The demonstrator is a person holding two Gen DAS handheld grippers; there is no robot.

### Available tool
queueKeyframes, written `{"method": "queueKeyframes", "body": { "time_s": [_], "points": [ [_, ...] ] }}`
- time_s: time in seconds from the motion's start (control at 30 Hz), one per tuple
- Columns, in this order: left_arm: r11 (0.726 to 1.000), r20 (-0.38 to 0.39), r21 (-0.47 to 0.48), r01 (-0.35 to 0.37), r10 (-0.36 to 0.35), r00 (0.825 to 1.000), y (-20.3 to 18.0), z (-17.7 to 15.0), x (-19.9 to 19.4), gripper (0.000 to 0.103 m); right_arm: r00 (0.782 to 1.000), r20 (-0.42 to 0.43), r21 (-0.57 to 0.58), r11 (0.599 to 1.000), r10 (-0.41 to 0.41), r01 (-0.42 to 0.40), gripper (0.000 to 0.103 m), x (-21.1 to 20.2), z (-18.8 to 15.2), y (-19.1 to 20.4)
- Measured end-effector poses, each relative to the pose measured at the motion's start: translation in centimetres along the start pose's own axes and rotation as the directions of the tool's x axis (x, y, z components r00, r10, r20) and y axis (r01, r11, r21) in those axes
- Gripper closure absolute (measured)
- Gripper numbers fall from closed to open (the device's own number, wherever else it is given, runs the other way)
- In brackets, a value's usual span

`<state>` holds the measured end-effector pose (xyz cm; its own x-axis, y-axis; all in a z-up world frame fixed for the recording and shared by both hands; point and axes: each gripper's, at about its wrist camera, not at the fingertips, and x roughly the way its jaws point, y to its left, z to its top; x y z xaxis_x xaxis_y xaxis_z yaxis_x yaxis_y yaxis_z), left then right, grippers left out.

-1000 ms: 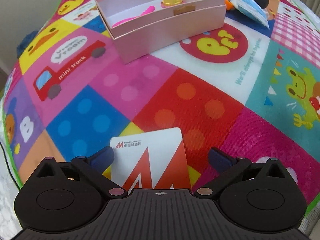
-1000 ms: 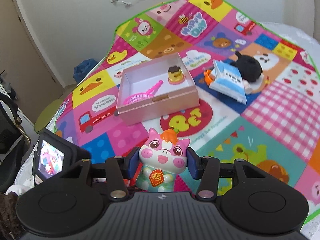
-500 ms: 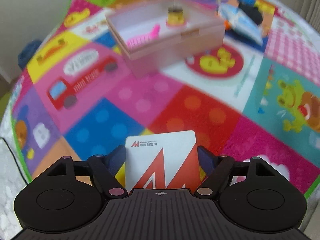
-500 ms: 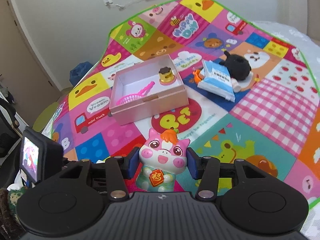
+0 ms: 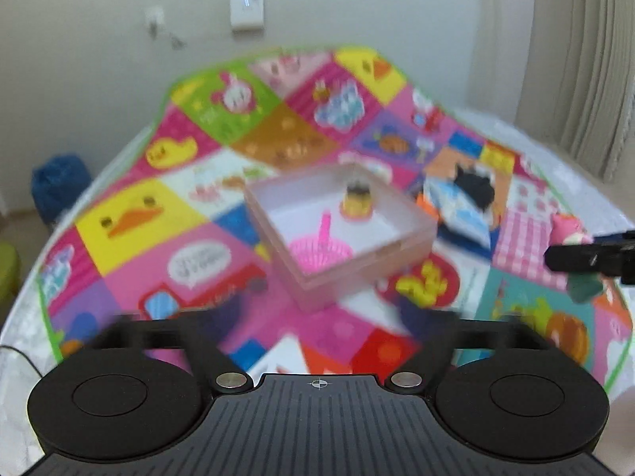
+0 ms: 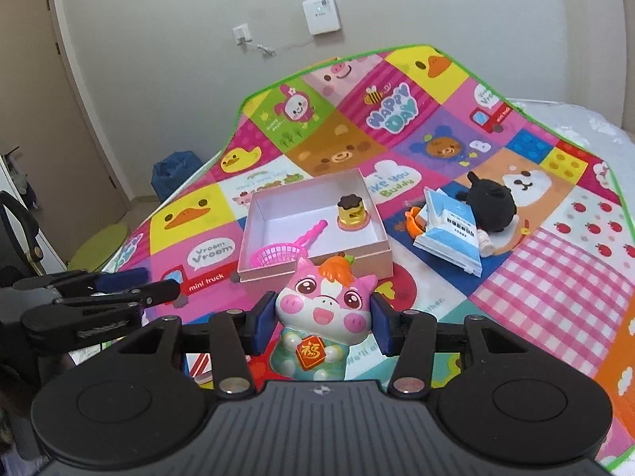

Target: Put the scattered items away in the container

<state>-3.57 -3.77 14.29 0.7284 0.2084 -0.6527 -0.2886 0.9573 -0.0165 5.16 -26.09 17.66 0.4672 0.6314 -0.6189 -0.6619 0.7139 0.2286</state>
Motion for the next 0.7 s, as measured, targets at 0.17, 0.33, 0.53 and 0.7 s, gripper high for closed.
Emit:
{"method": "queueKeyframes", "body": {
  "time_s": [0.17, 0.33, 0.53, 0.7],
  "points": [
    [0.992, -0.133, 0.122, 0.032, -0.016, 0.991, 0.5, -1.8, 4.1, 0.000, 0.998, -0.057, 0.064, 0.998, 0.006, -0.003, 0.055, 2.6, -2.0, -1.1],
    [0.982, -0.271, 0.187, 0.022, 0.030, 0.962, 0.3, -3.2, 9.1, 0.000, 0.995, -0.095, 0.106, 0.994, 0.025, -0.015, 0.055, 4.5, -3.9, -1.7],
    [0.951, -0.357, 0.302, 0.073, 0.042, 0.933, 0.4, -5.1, 12.2, 0.000, 0.996, -0.058, 0.111, 0.992, 0.061, -0.054, 0.054, 4.1, -4.1, -2.0],
    [0.972, -0.374, 0.219, 0.089, -0.001, 0.927, 1.1, -5.1, 13.2, 0.000, 0.996, -0.070, 0.074, 0.996, 0.059, -0.054, 0.054, 4.4, -4.3, -1.3]
  ]
}}
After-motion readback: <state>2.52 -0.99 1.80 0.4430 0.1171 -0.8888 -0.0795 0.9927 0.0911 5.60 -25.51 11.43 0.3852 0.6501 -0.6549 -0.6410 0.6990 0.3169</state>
